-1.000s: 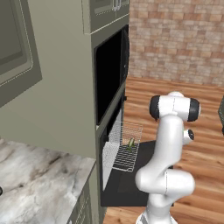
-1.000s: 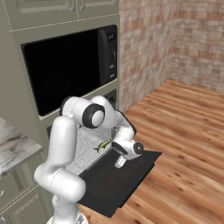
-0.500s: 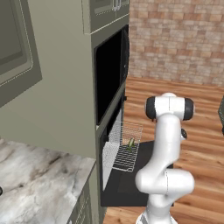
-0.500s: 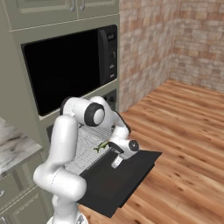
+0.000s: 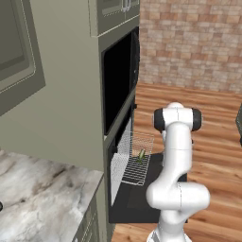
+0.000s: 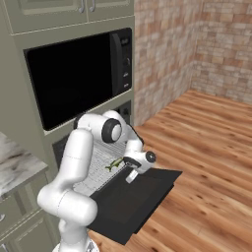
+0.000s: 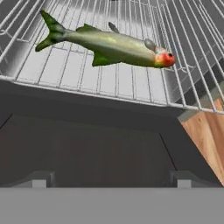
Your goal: Place the fish on the top rack of the oven, and slide the tray back inside. Close the oven door.
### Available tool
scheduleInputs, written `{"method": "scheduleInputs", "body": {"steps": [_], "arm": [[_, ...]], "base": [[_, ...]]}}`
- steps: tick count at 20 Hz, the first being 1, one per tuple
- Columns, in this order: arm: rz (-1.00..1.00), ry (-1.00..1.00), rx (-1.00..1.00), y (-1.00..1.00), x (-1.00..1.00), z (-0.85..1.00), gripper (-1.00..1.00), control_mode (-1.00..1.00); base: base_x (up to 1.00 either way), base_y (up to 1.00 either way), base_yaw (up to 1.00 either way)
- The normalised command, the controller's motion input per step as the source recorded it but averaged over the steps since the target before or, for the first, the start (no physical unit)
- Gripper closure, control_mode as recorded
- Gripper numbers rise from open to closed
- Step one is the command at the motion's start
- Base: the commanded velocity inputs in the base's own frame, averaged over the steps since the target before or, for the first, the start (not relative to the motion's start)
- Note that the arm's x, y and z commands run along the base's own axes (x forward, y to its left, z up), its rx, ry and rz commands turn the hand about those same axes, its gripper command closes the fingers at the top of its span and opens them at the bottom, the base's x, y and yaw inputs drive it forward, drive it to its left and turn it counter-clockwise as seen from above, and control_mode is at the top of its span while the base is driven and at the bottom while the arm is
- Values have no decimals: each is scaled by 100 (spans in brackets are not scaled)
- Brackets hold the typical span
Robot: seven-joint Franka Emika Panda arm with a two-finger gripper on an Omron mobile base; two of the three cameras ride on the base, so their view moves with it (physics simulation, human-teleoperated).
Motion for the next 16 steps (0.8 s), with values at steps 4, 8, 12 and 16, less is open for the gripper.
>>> {"method": "scheduleInputs", "body": {"steps": [4,8,12,16], "arm": [[0,-10,4,19,22,-68,-100,-100],[0,-8,5,26,23,-43,-100,-100],[0,-4,4,34,7,1,-100,-100],[0,-4,0,44,0,16,-100,-100]], "base": [[0,0,0],[0,0,0],[0,0,0],[0,0,0]]}}
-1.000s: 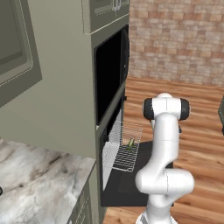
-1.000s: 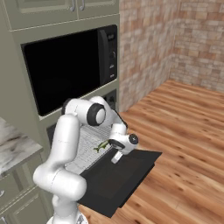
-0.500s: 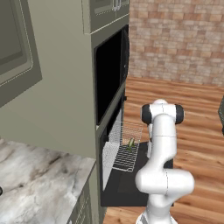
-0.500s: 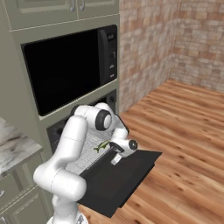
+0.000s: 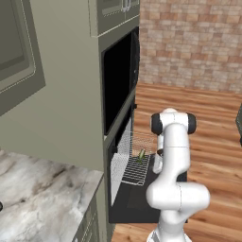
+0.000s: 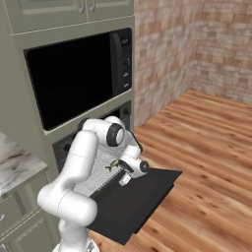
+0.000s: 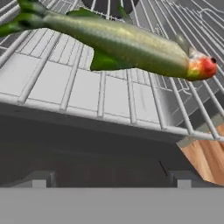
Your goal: Place the fish on the top rack of the oven, and slide the tray back inside. Close the oven door.
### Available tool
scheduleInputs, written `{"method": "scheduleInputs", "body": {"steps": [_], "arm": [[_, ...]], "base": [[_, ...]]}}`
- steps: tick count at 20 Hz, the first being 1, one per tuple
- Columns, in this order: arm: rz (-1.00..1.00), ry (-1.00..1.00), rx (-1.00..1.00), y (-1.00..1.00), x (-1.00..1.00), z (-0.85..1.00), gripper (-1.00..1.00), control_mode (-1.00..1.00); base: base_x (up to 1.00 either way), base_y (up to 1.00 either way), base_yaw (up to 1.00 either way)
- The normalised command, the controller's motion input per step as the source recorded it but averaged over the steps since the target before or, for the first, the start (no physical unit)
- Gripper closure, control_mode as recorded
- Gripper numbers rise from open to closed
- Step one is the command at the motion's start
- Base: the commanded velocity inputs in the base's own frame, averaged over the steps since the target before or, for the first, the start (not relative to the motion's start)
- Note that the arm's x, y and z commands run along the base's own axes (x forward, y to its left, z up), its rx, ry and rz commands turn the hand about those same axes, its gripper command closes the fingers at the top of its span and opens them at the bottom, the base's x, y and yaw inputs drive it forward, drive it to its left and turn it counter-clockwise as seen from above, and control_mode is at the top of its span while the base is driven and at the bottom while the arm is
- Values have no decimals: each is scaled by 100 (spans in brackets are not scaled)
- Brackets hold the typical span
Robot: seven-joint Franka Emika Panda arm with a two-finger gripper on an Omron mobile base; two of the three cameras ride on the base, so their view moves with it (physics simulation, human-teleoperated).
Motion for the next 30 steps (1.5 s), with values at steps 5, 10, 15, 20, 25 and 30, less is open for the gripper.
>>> {"method": "scheduleInputs", "body": {"steps": [5,10,15,20,25,30], "arm": [[0,-1,0,58,10,1,-100,-100],[0,0,0,73,30,0,-100,-100],[0,-4,0,77,27,15,-100,-100],[0,-24,0,67,14,33,-100,-100],[-9,-22,-5,-68,-81,5,-100,-100],[-10,-3,0,-100,-86,8,-100,-100]], "base": [[0,0,0],[0,0,0],[0,0,0],[0,0,0],[0,0,0],[0,0,0]]}}
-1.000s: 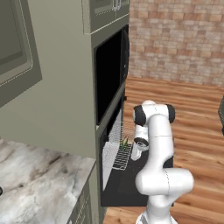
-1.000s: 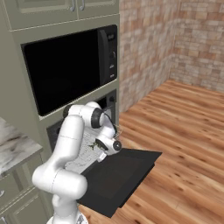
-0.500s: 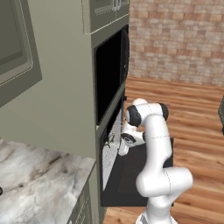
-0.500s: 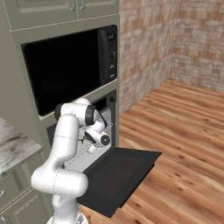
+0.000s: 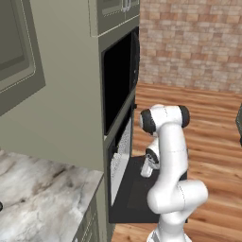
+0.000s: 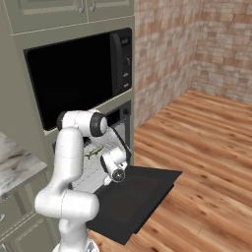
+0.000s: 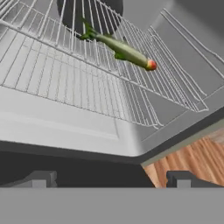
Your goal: Place the fish on the top rack of the oven, and slide the tray back inside. Close the oven door.
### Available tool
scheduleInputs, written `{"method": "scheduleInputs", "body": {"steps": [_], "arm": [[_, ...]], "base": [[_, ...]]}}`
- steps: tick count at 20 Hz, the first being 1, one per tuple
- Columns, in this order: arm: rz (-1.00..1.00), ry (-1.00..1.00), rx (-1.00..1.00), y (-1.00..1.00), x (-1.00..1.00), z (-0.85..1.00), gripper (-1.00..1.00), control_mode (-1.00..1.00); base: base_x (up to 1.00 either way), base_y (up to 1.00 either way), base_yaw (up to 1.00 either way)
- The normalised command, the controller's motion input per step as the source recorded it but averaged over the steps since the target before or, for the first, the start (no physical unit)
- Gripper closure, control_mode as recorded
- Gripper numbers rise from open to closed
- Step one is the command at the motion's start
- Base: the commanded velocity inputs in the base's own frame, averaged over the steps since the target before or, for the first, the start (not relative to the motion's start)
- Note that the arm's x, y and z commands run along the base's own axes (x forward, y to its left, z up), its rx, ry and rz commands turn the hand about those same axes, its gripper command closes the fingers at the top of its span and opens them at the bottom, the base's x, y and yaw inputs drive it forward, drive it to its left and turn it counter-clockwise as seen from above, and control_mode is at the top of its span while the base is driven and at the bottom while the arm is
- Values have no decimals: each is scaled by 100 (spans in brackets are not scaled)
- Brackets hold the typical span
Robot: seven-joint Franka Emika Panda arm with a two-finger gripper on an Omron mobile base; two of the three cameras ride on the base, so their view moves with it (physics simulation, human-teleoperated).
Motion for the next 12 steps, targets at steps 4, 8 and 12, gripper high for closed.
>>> {"method": "scheduleInputs", "body": {"steps": [4,8,12], "arm": [[-4,0,0,-100,-79,88,-100,-100],[-2,-1,-1,-80,-35,100,-100,-100],[-3,6,-7,-43,-5,100,-100,-100]], "base": [[0,0,0],[0,0,0],[0,0,0]]}}
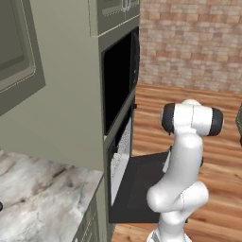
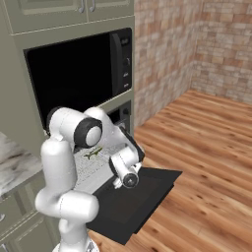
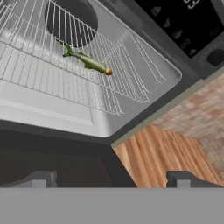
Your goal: Place the fish on the top rack of the oven, and slide the tray back inside. Close the oven door.
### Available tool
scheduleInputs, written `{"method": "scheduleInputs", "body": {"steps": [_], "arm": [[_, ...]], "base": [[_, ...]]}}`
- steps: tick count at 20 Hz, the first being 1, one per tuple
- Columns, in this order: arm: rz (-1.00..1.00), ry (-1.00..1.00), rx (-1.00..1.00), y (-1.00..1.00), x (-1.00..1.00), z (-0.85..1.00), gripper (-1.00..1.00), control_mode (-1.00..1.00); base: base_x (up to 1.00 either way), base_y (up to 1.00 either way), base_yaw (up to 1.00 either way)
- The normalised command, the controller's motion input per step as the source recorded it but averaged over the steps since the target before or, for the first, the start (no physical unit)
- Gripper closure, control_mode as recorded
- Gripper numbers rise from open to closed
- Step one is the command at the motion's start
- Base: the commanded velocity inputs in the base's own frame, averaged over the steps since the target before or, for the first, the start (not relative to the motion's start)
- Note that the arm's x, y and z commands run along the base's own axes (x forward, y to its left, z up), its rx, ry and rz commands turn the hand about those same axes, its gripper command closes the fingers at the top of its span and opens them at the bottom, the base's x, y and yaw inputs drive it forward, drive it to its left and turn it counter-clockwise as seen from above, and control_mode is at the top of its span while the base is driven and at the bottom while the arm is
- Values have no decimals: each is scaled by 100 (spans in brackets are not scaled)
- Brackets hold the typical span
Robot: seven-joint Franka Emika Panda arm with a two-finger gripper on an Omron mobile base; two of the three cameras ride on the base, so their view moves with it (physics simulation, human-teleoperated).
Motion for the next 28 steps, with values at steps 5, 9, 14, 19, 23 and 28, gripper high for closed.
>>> {"method": "scheduleInputs", "body": {"steps": [5,9,14,19,23,28], "arm": [[-1,22,-7,-39,-23,100,-100,-100],[0,33,-11,-35,-30,100,-100,-100],[-1,20,-8,-50,-61,74,-100,-100],[-9,0,0,-89,-71,37,-100,-100],[-14,0,0,-100,-45,31,-100,-100],[-9,0,0,-100,-19,2,-100,-100]], "base": [[0,0,0],[0,0,0],[0,0,0],[0,0,0],[0,0,0],[0,0,0]]}}
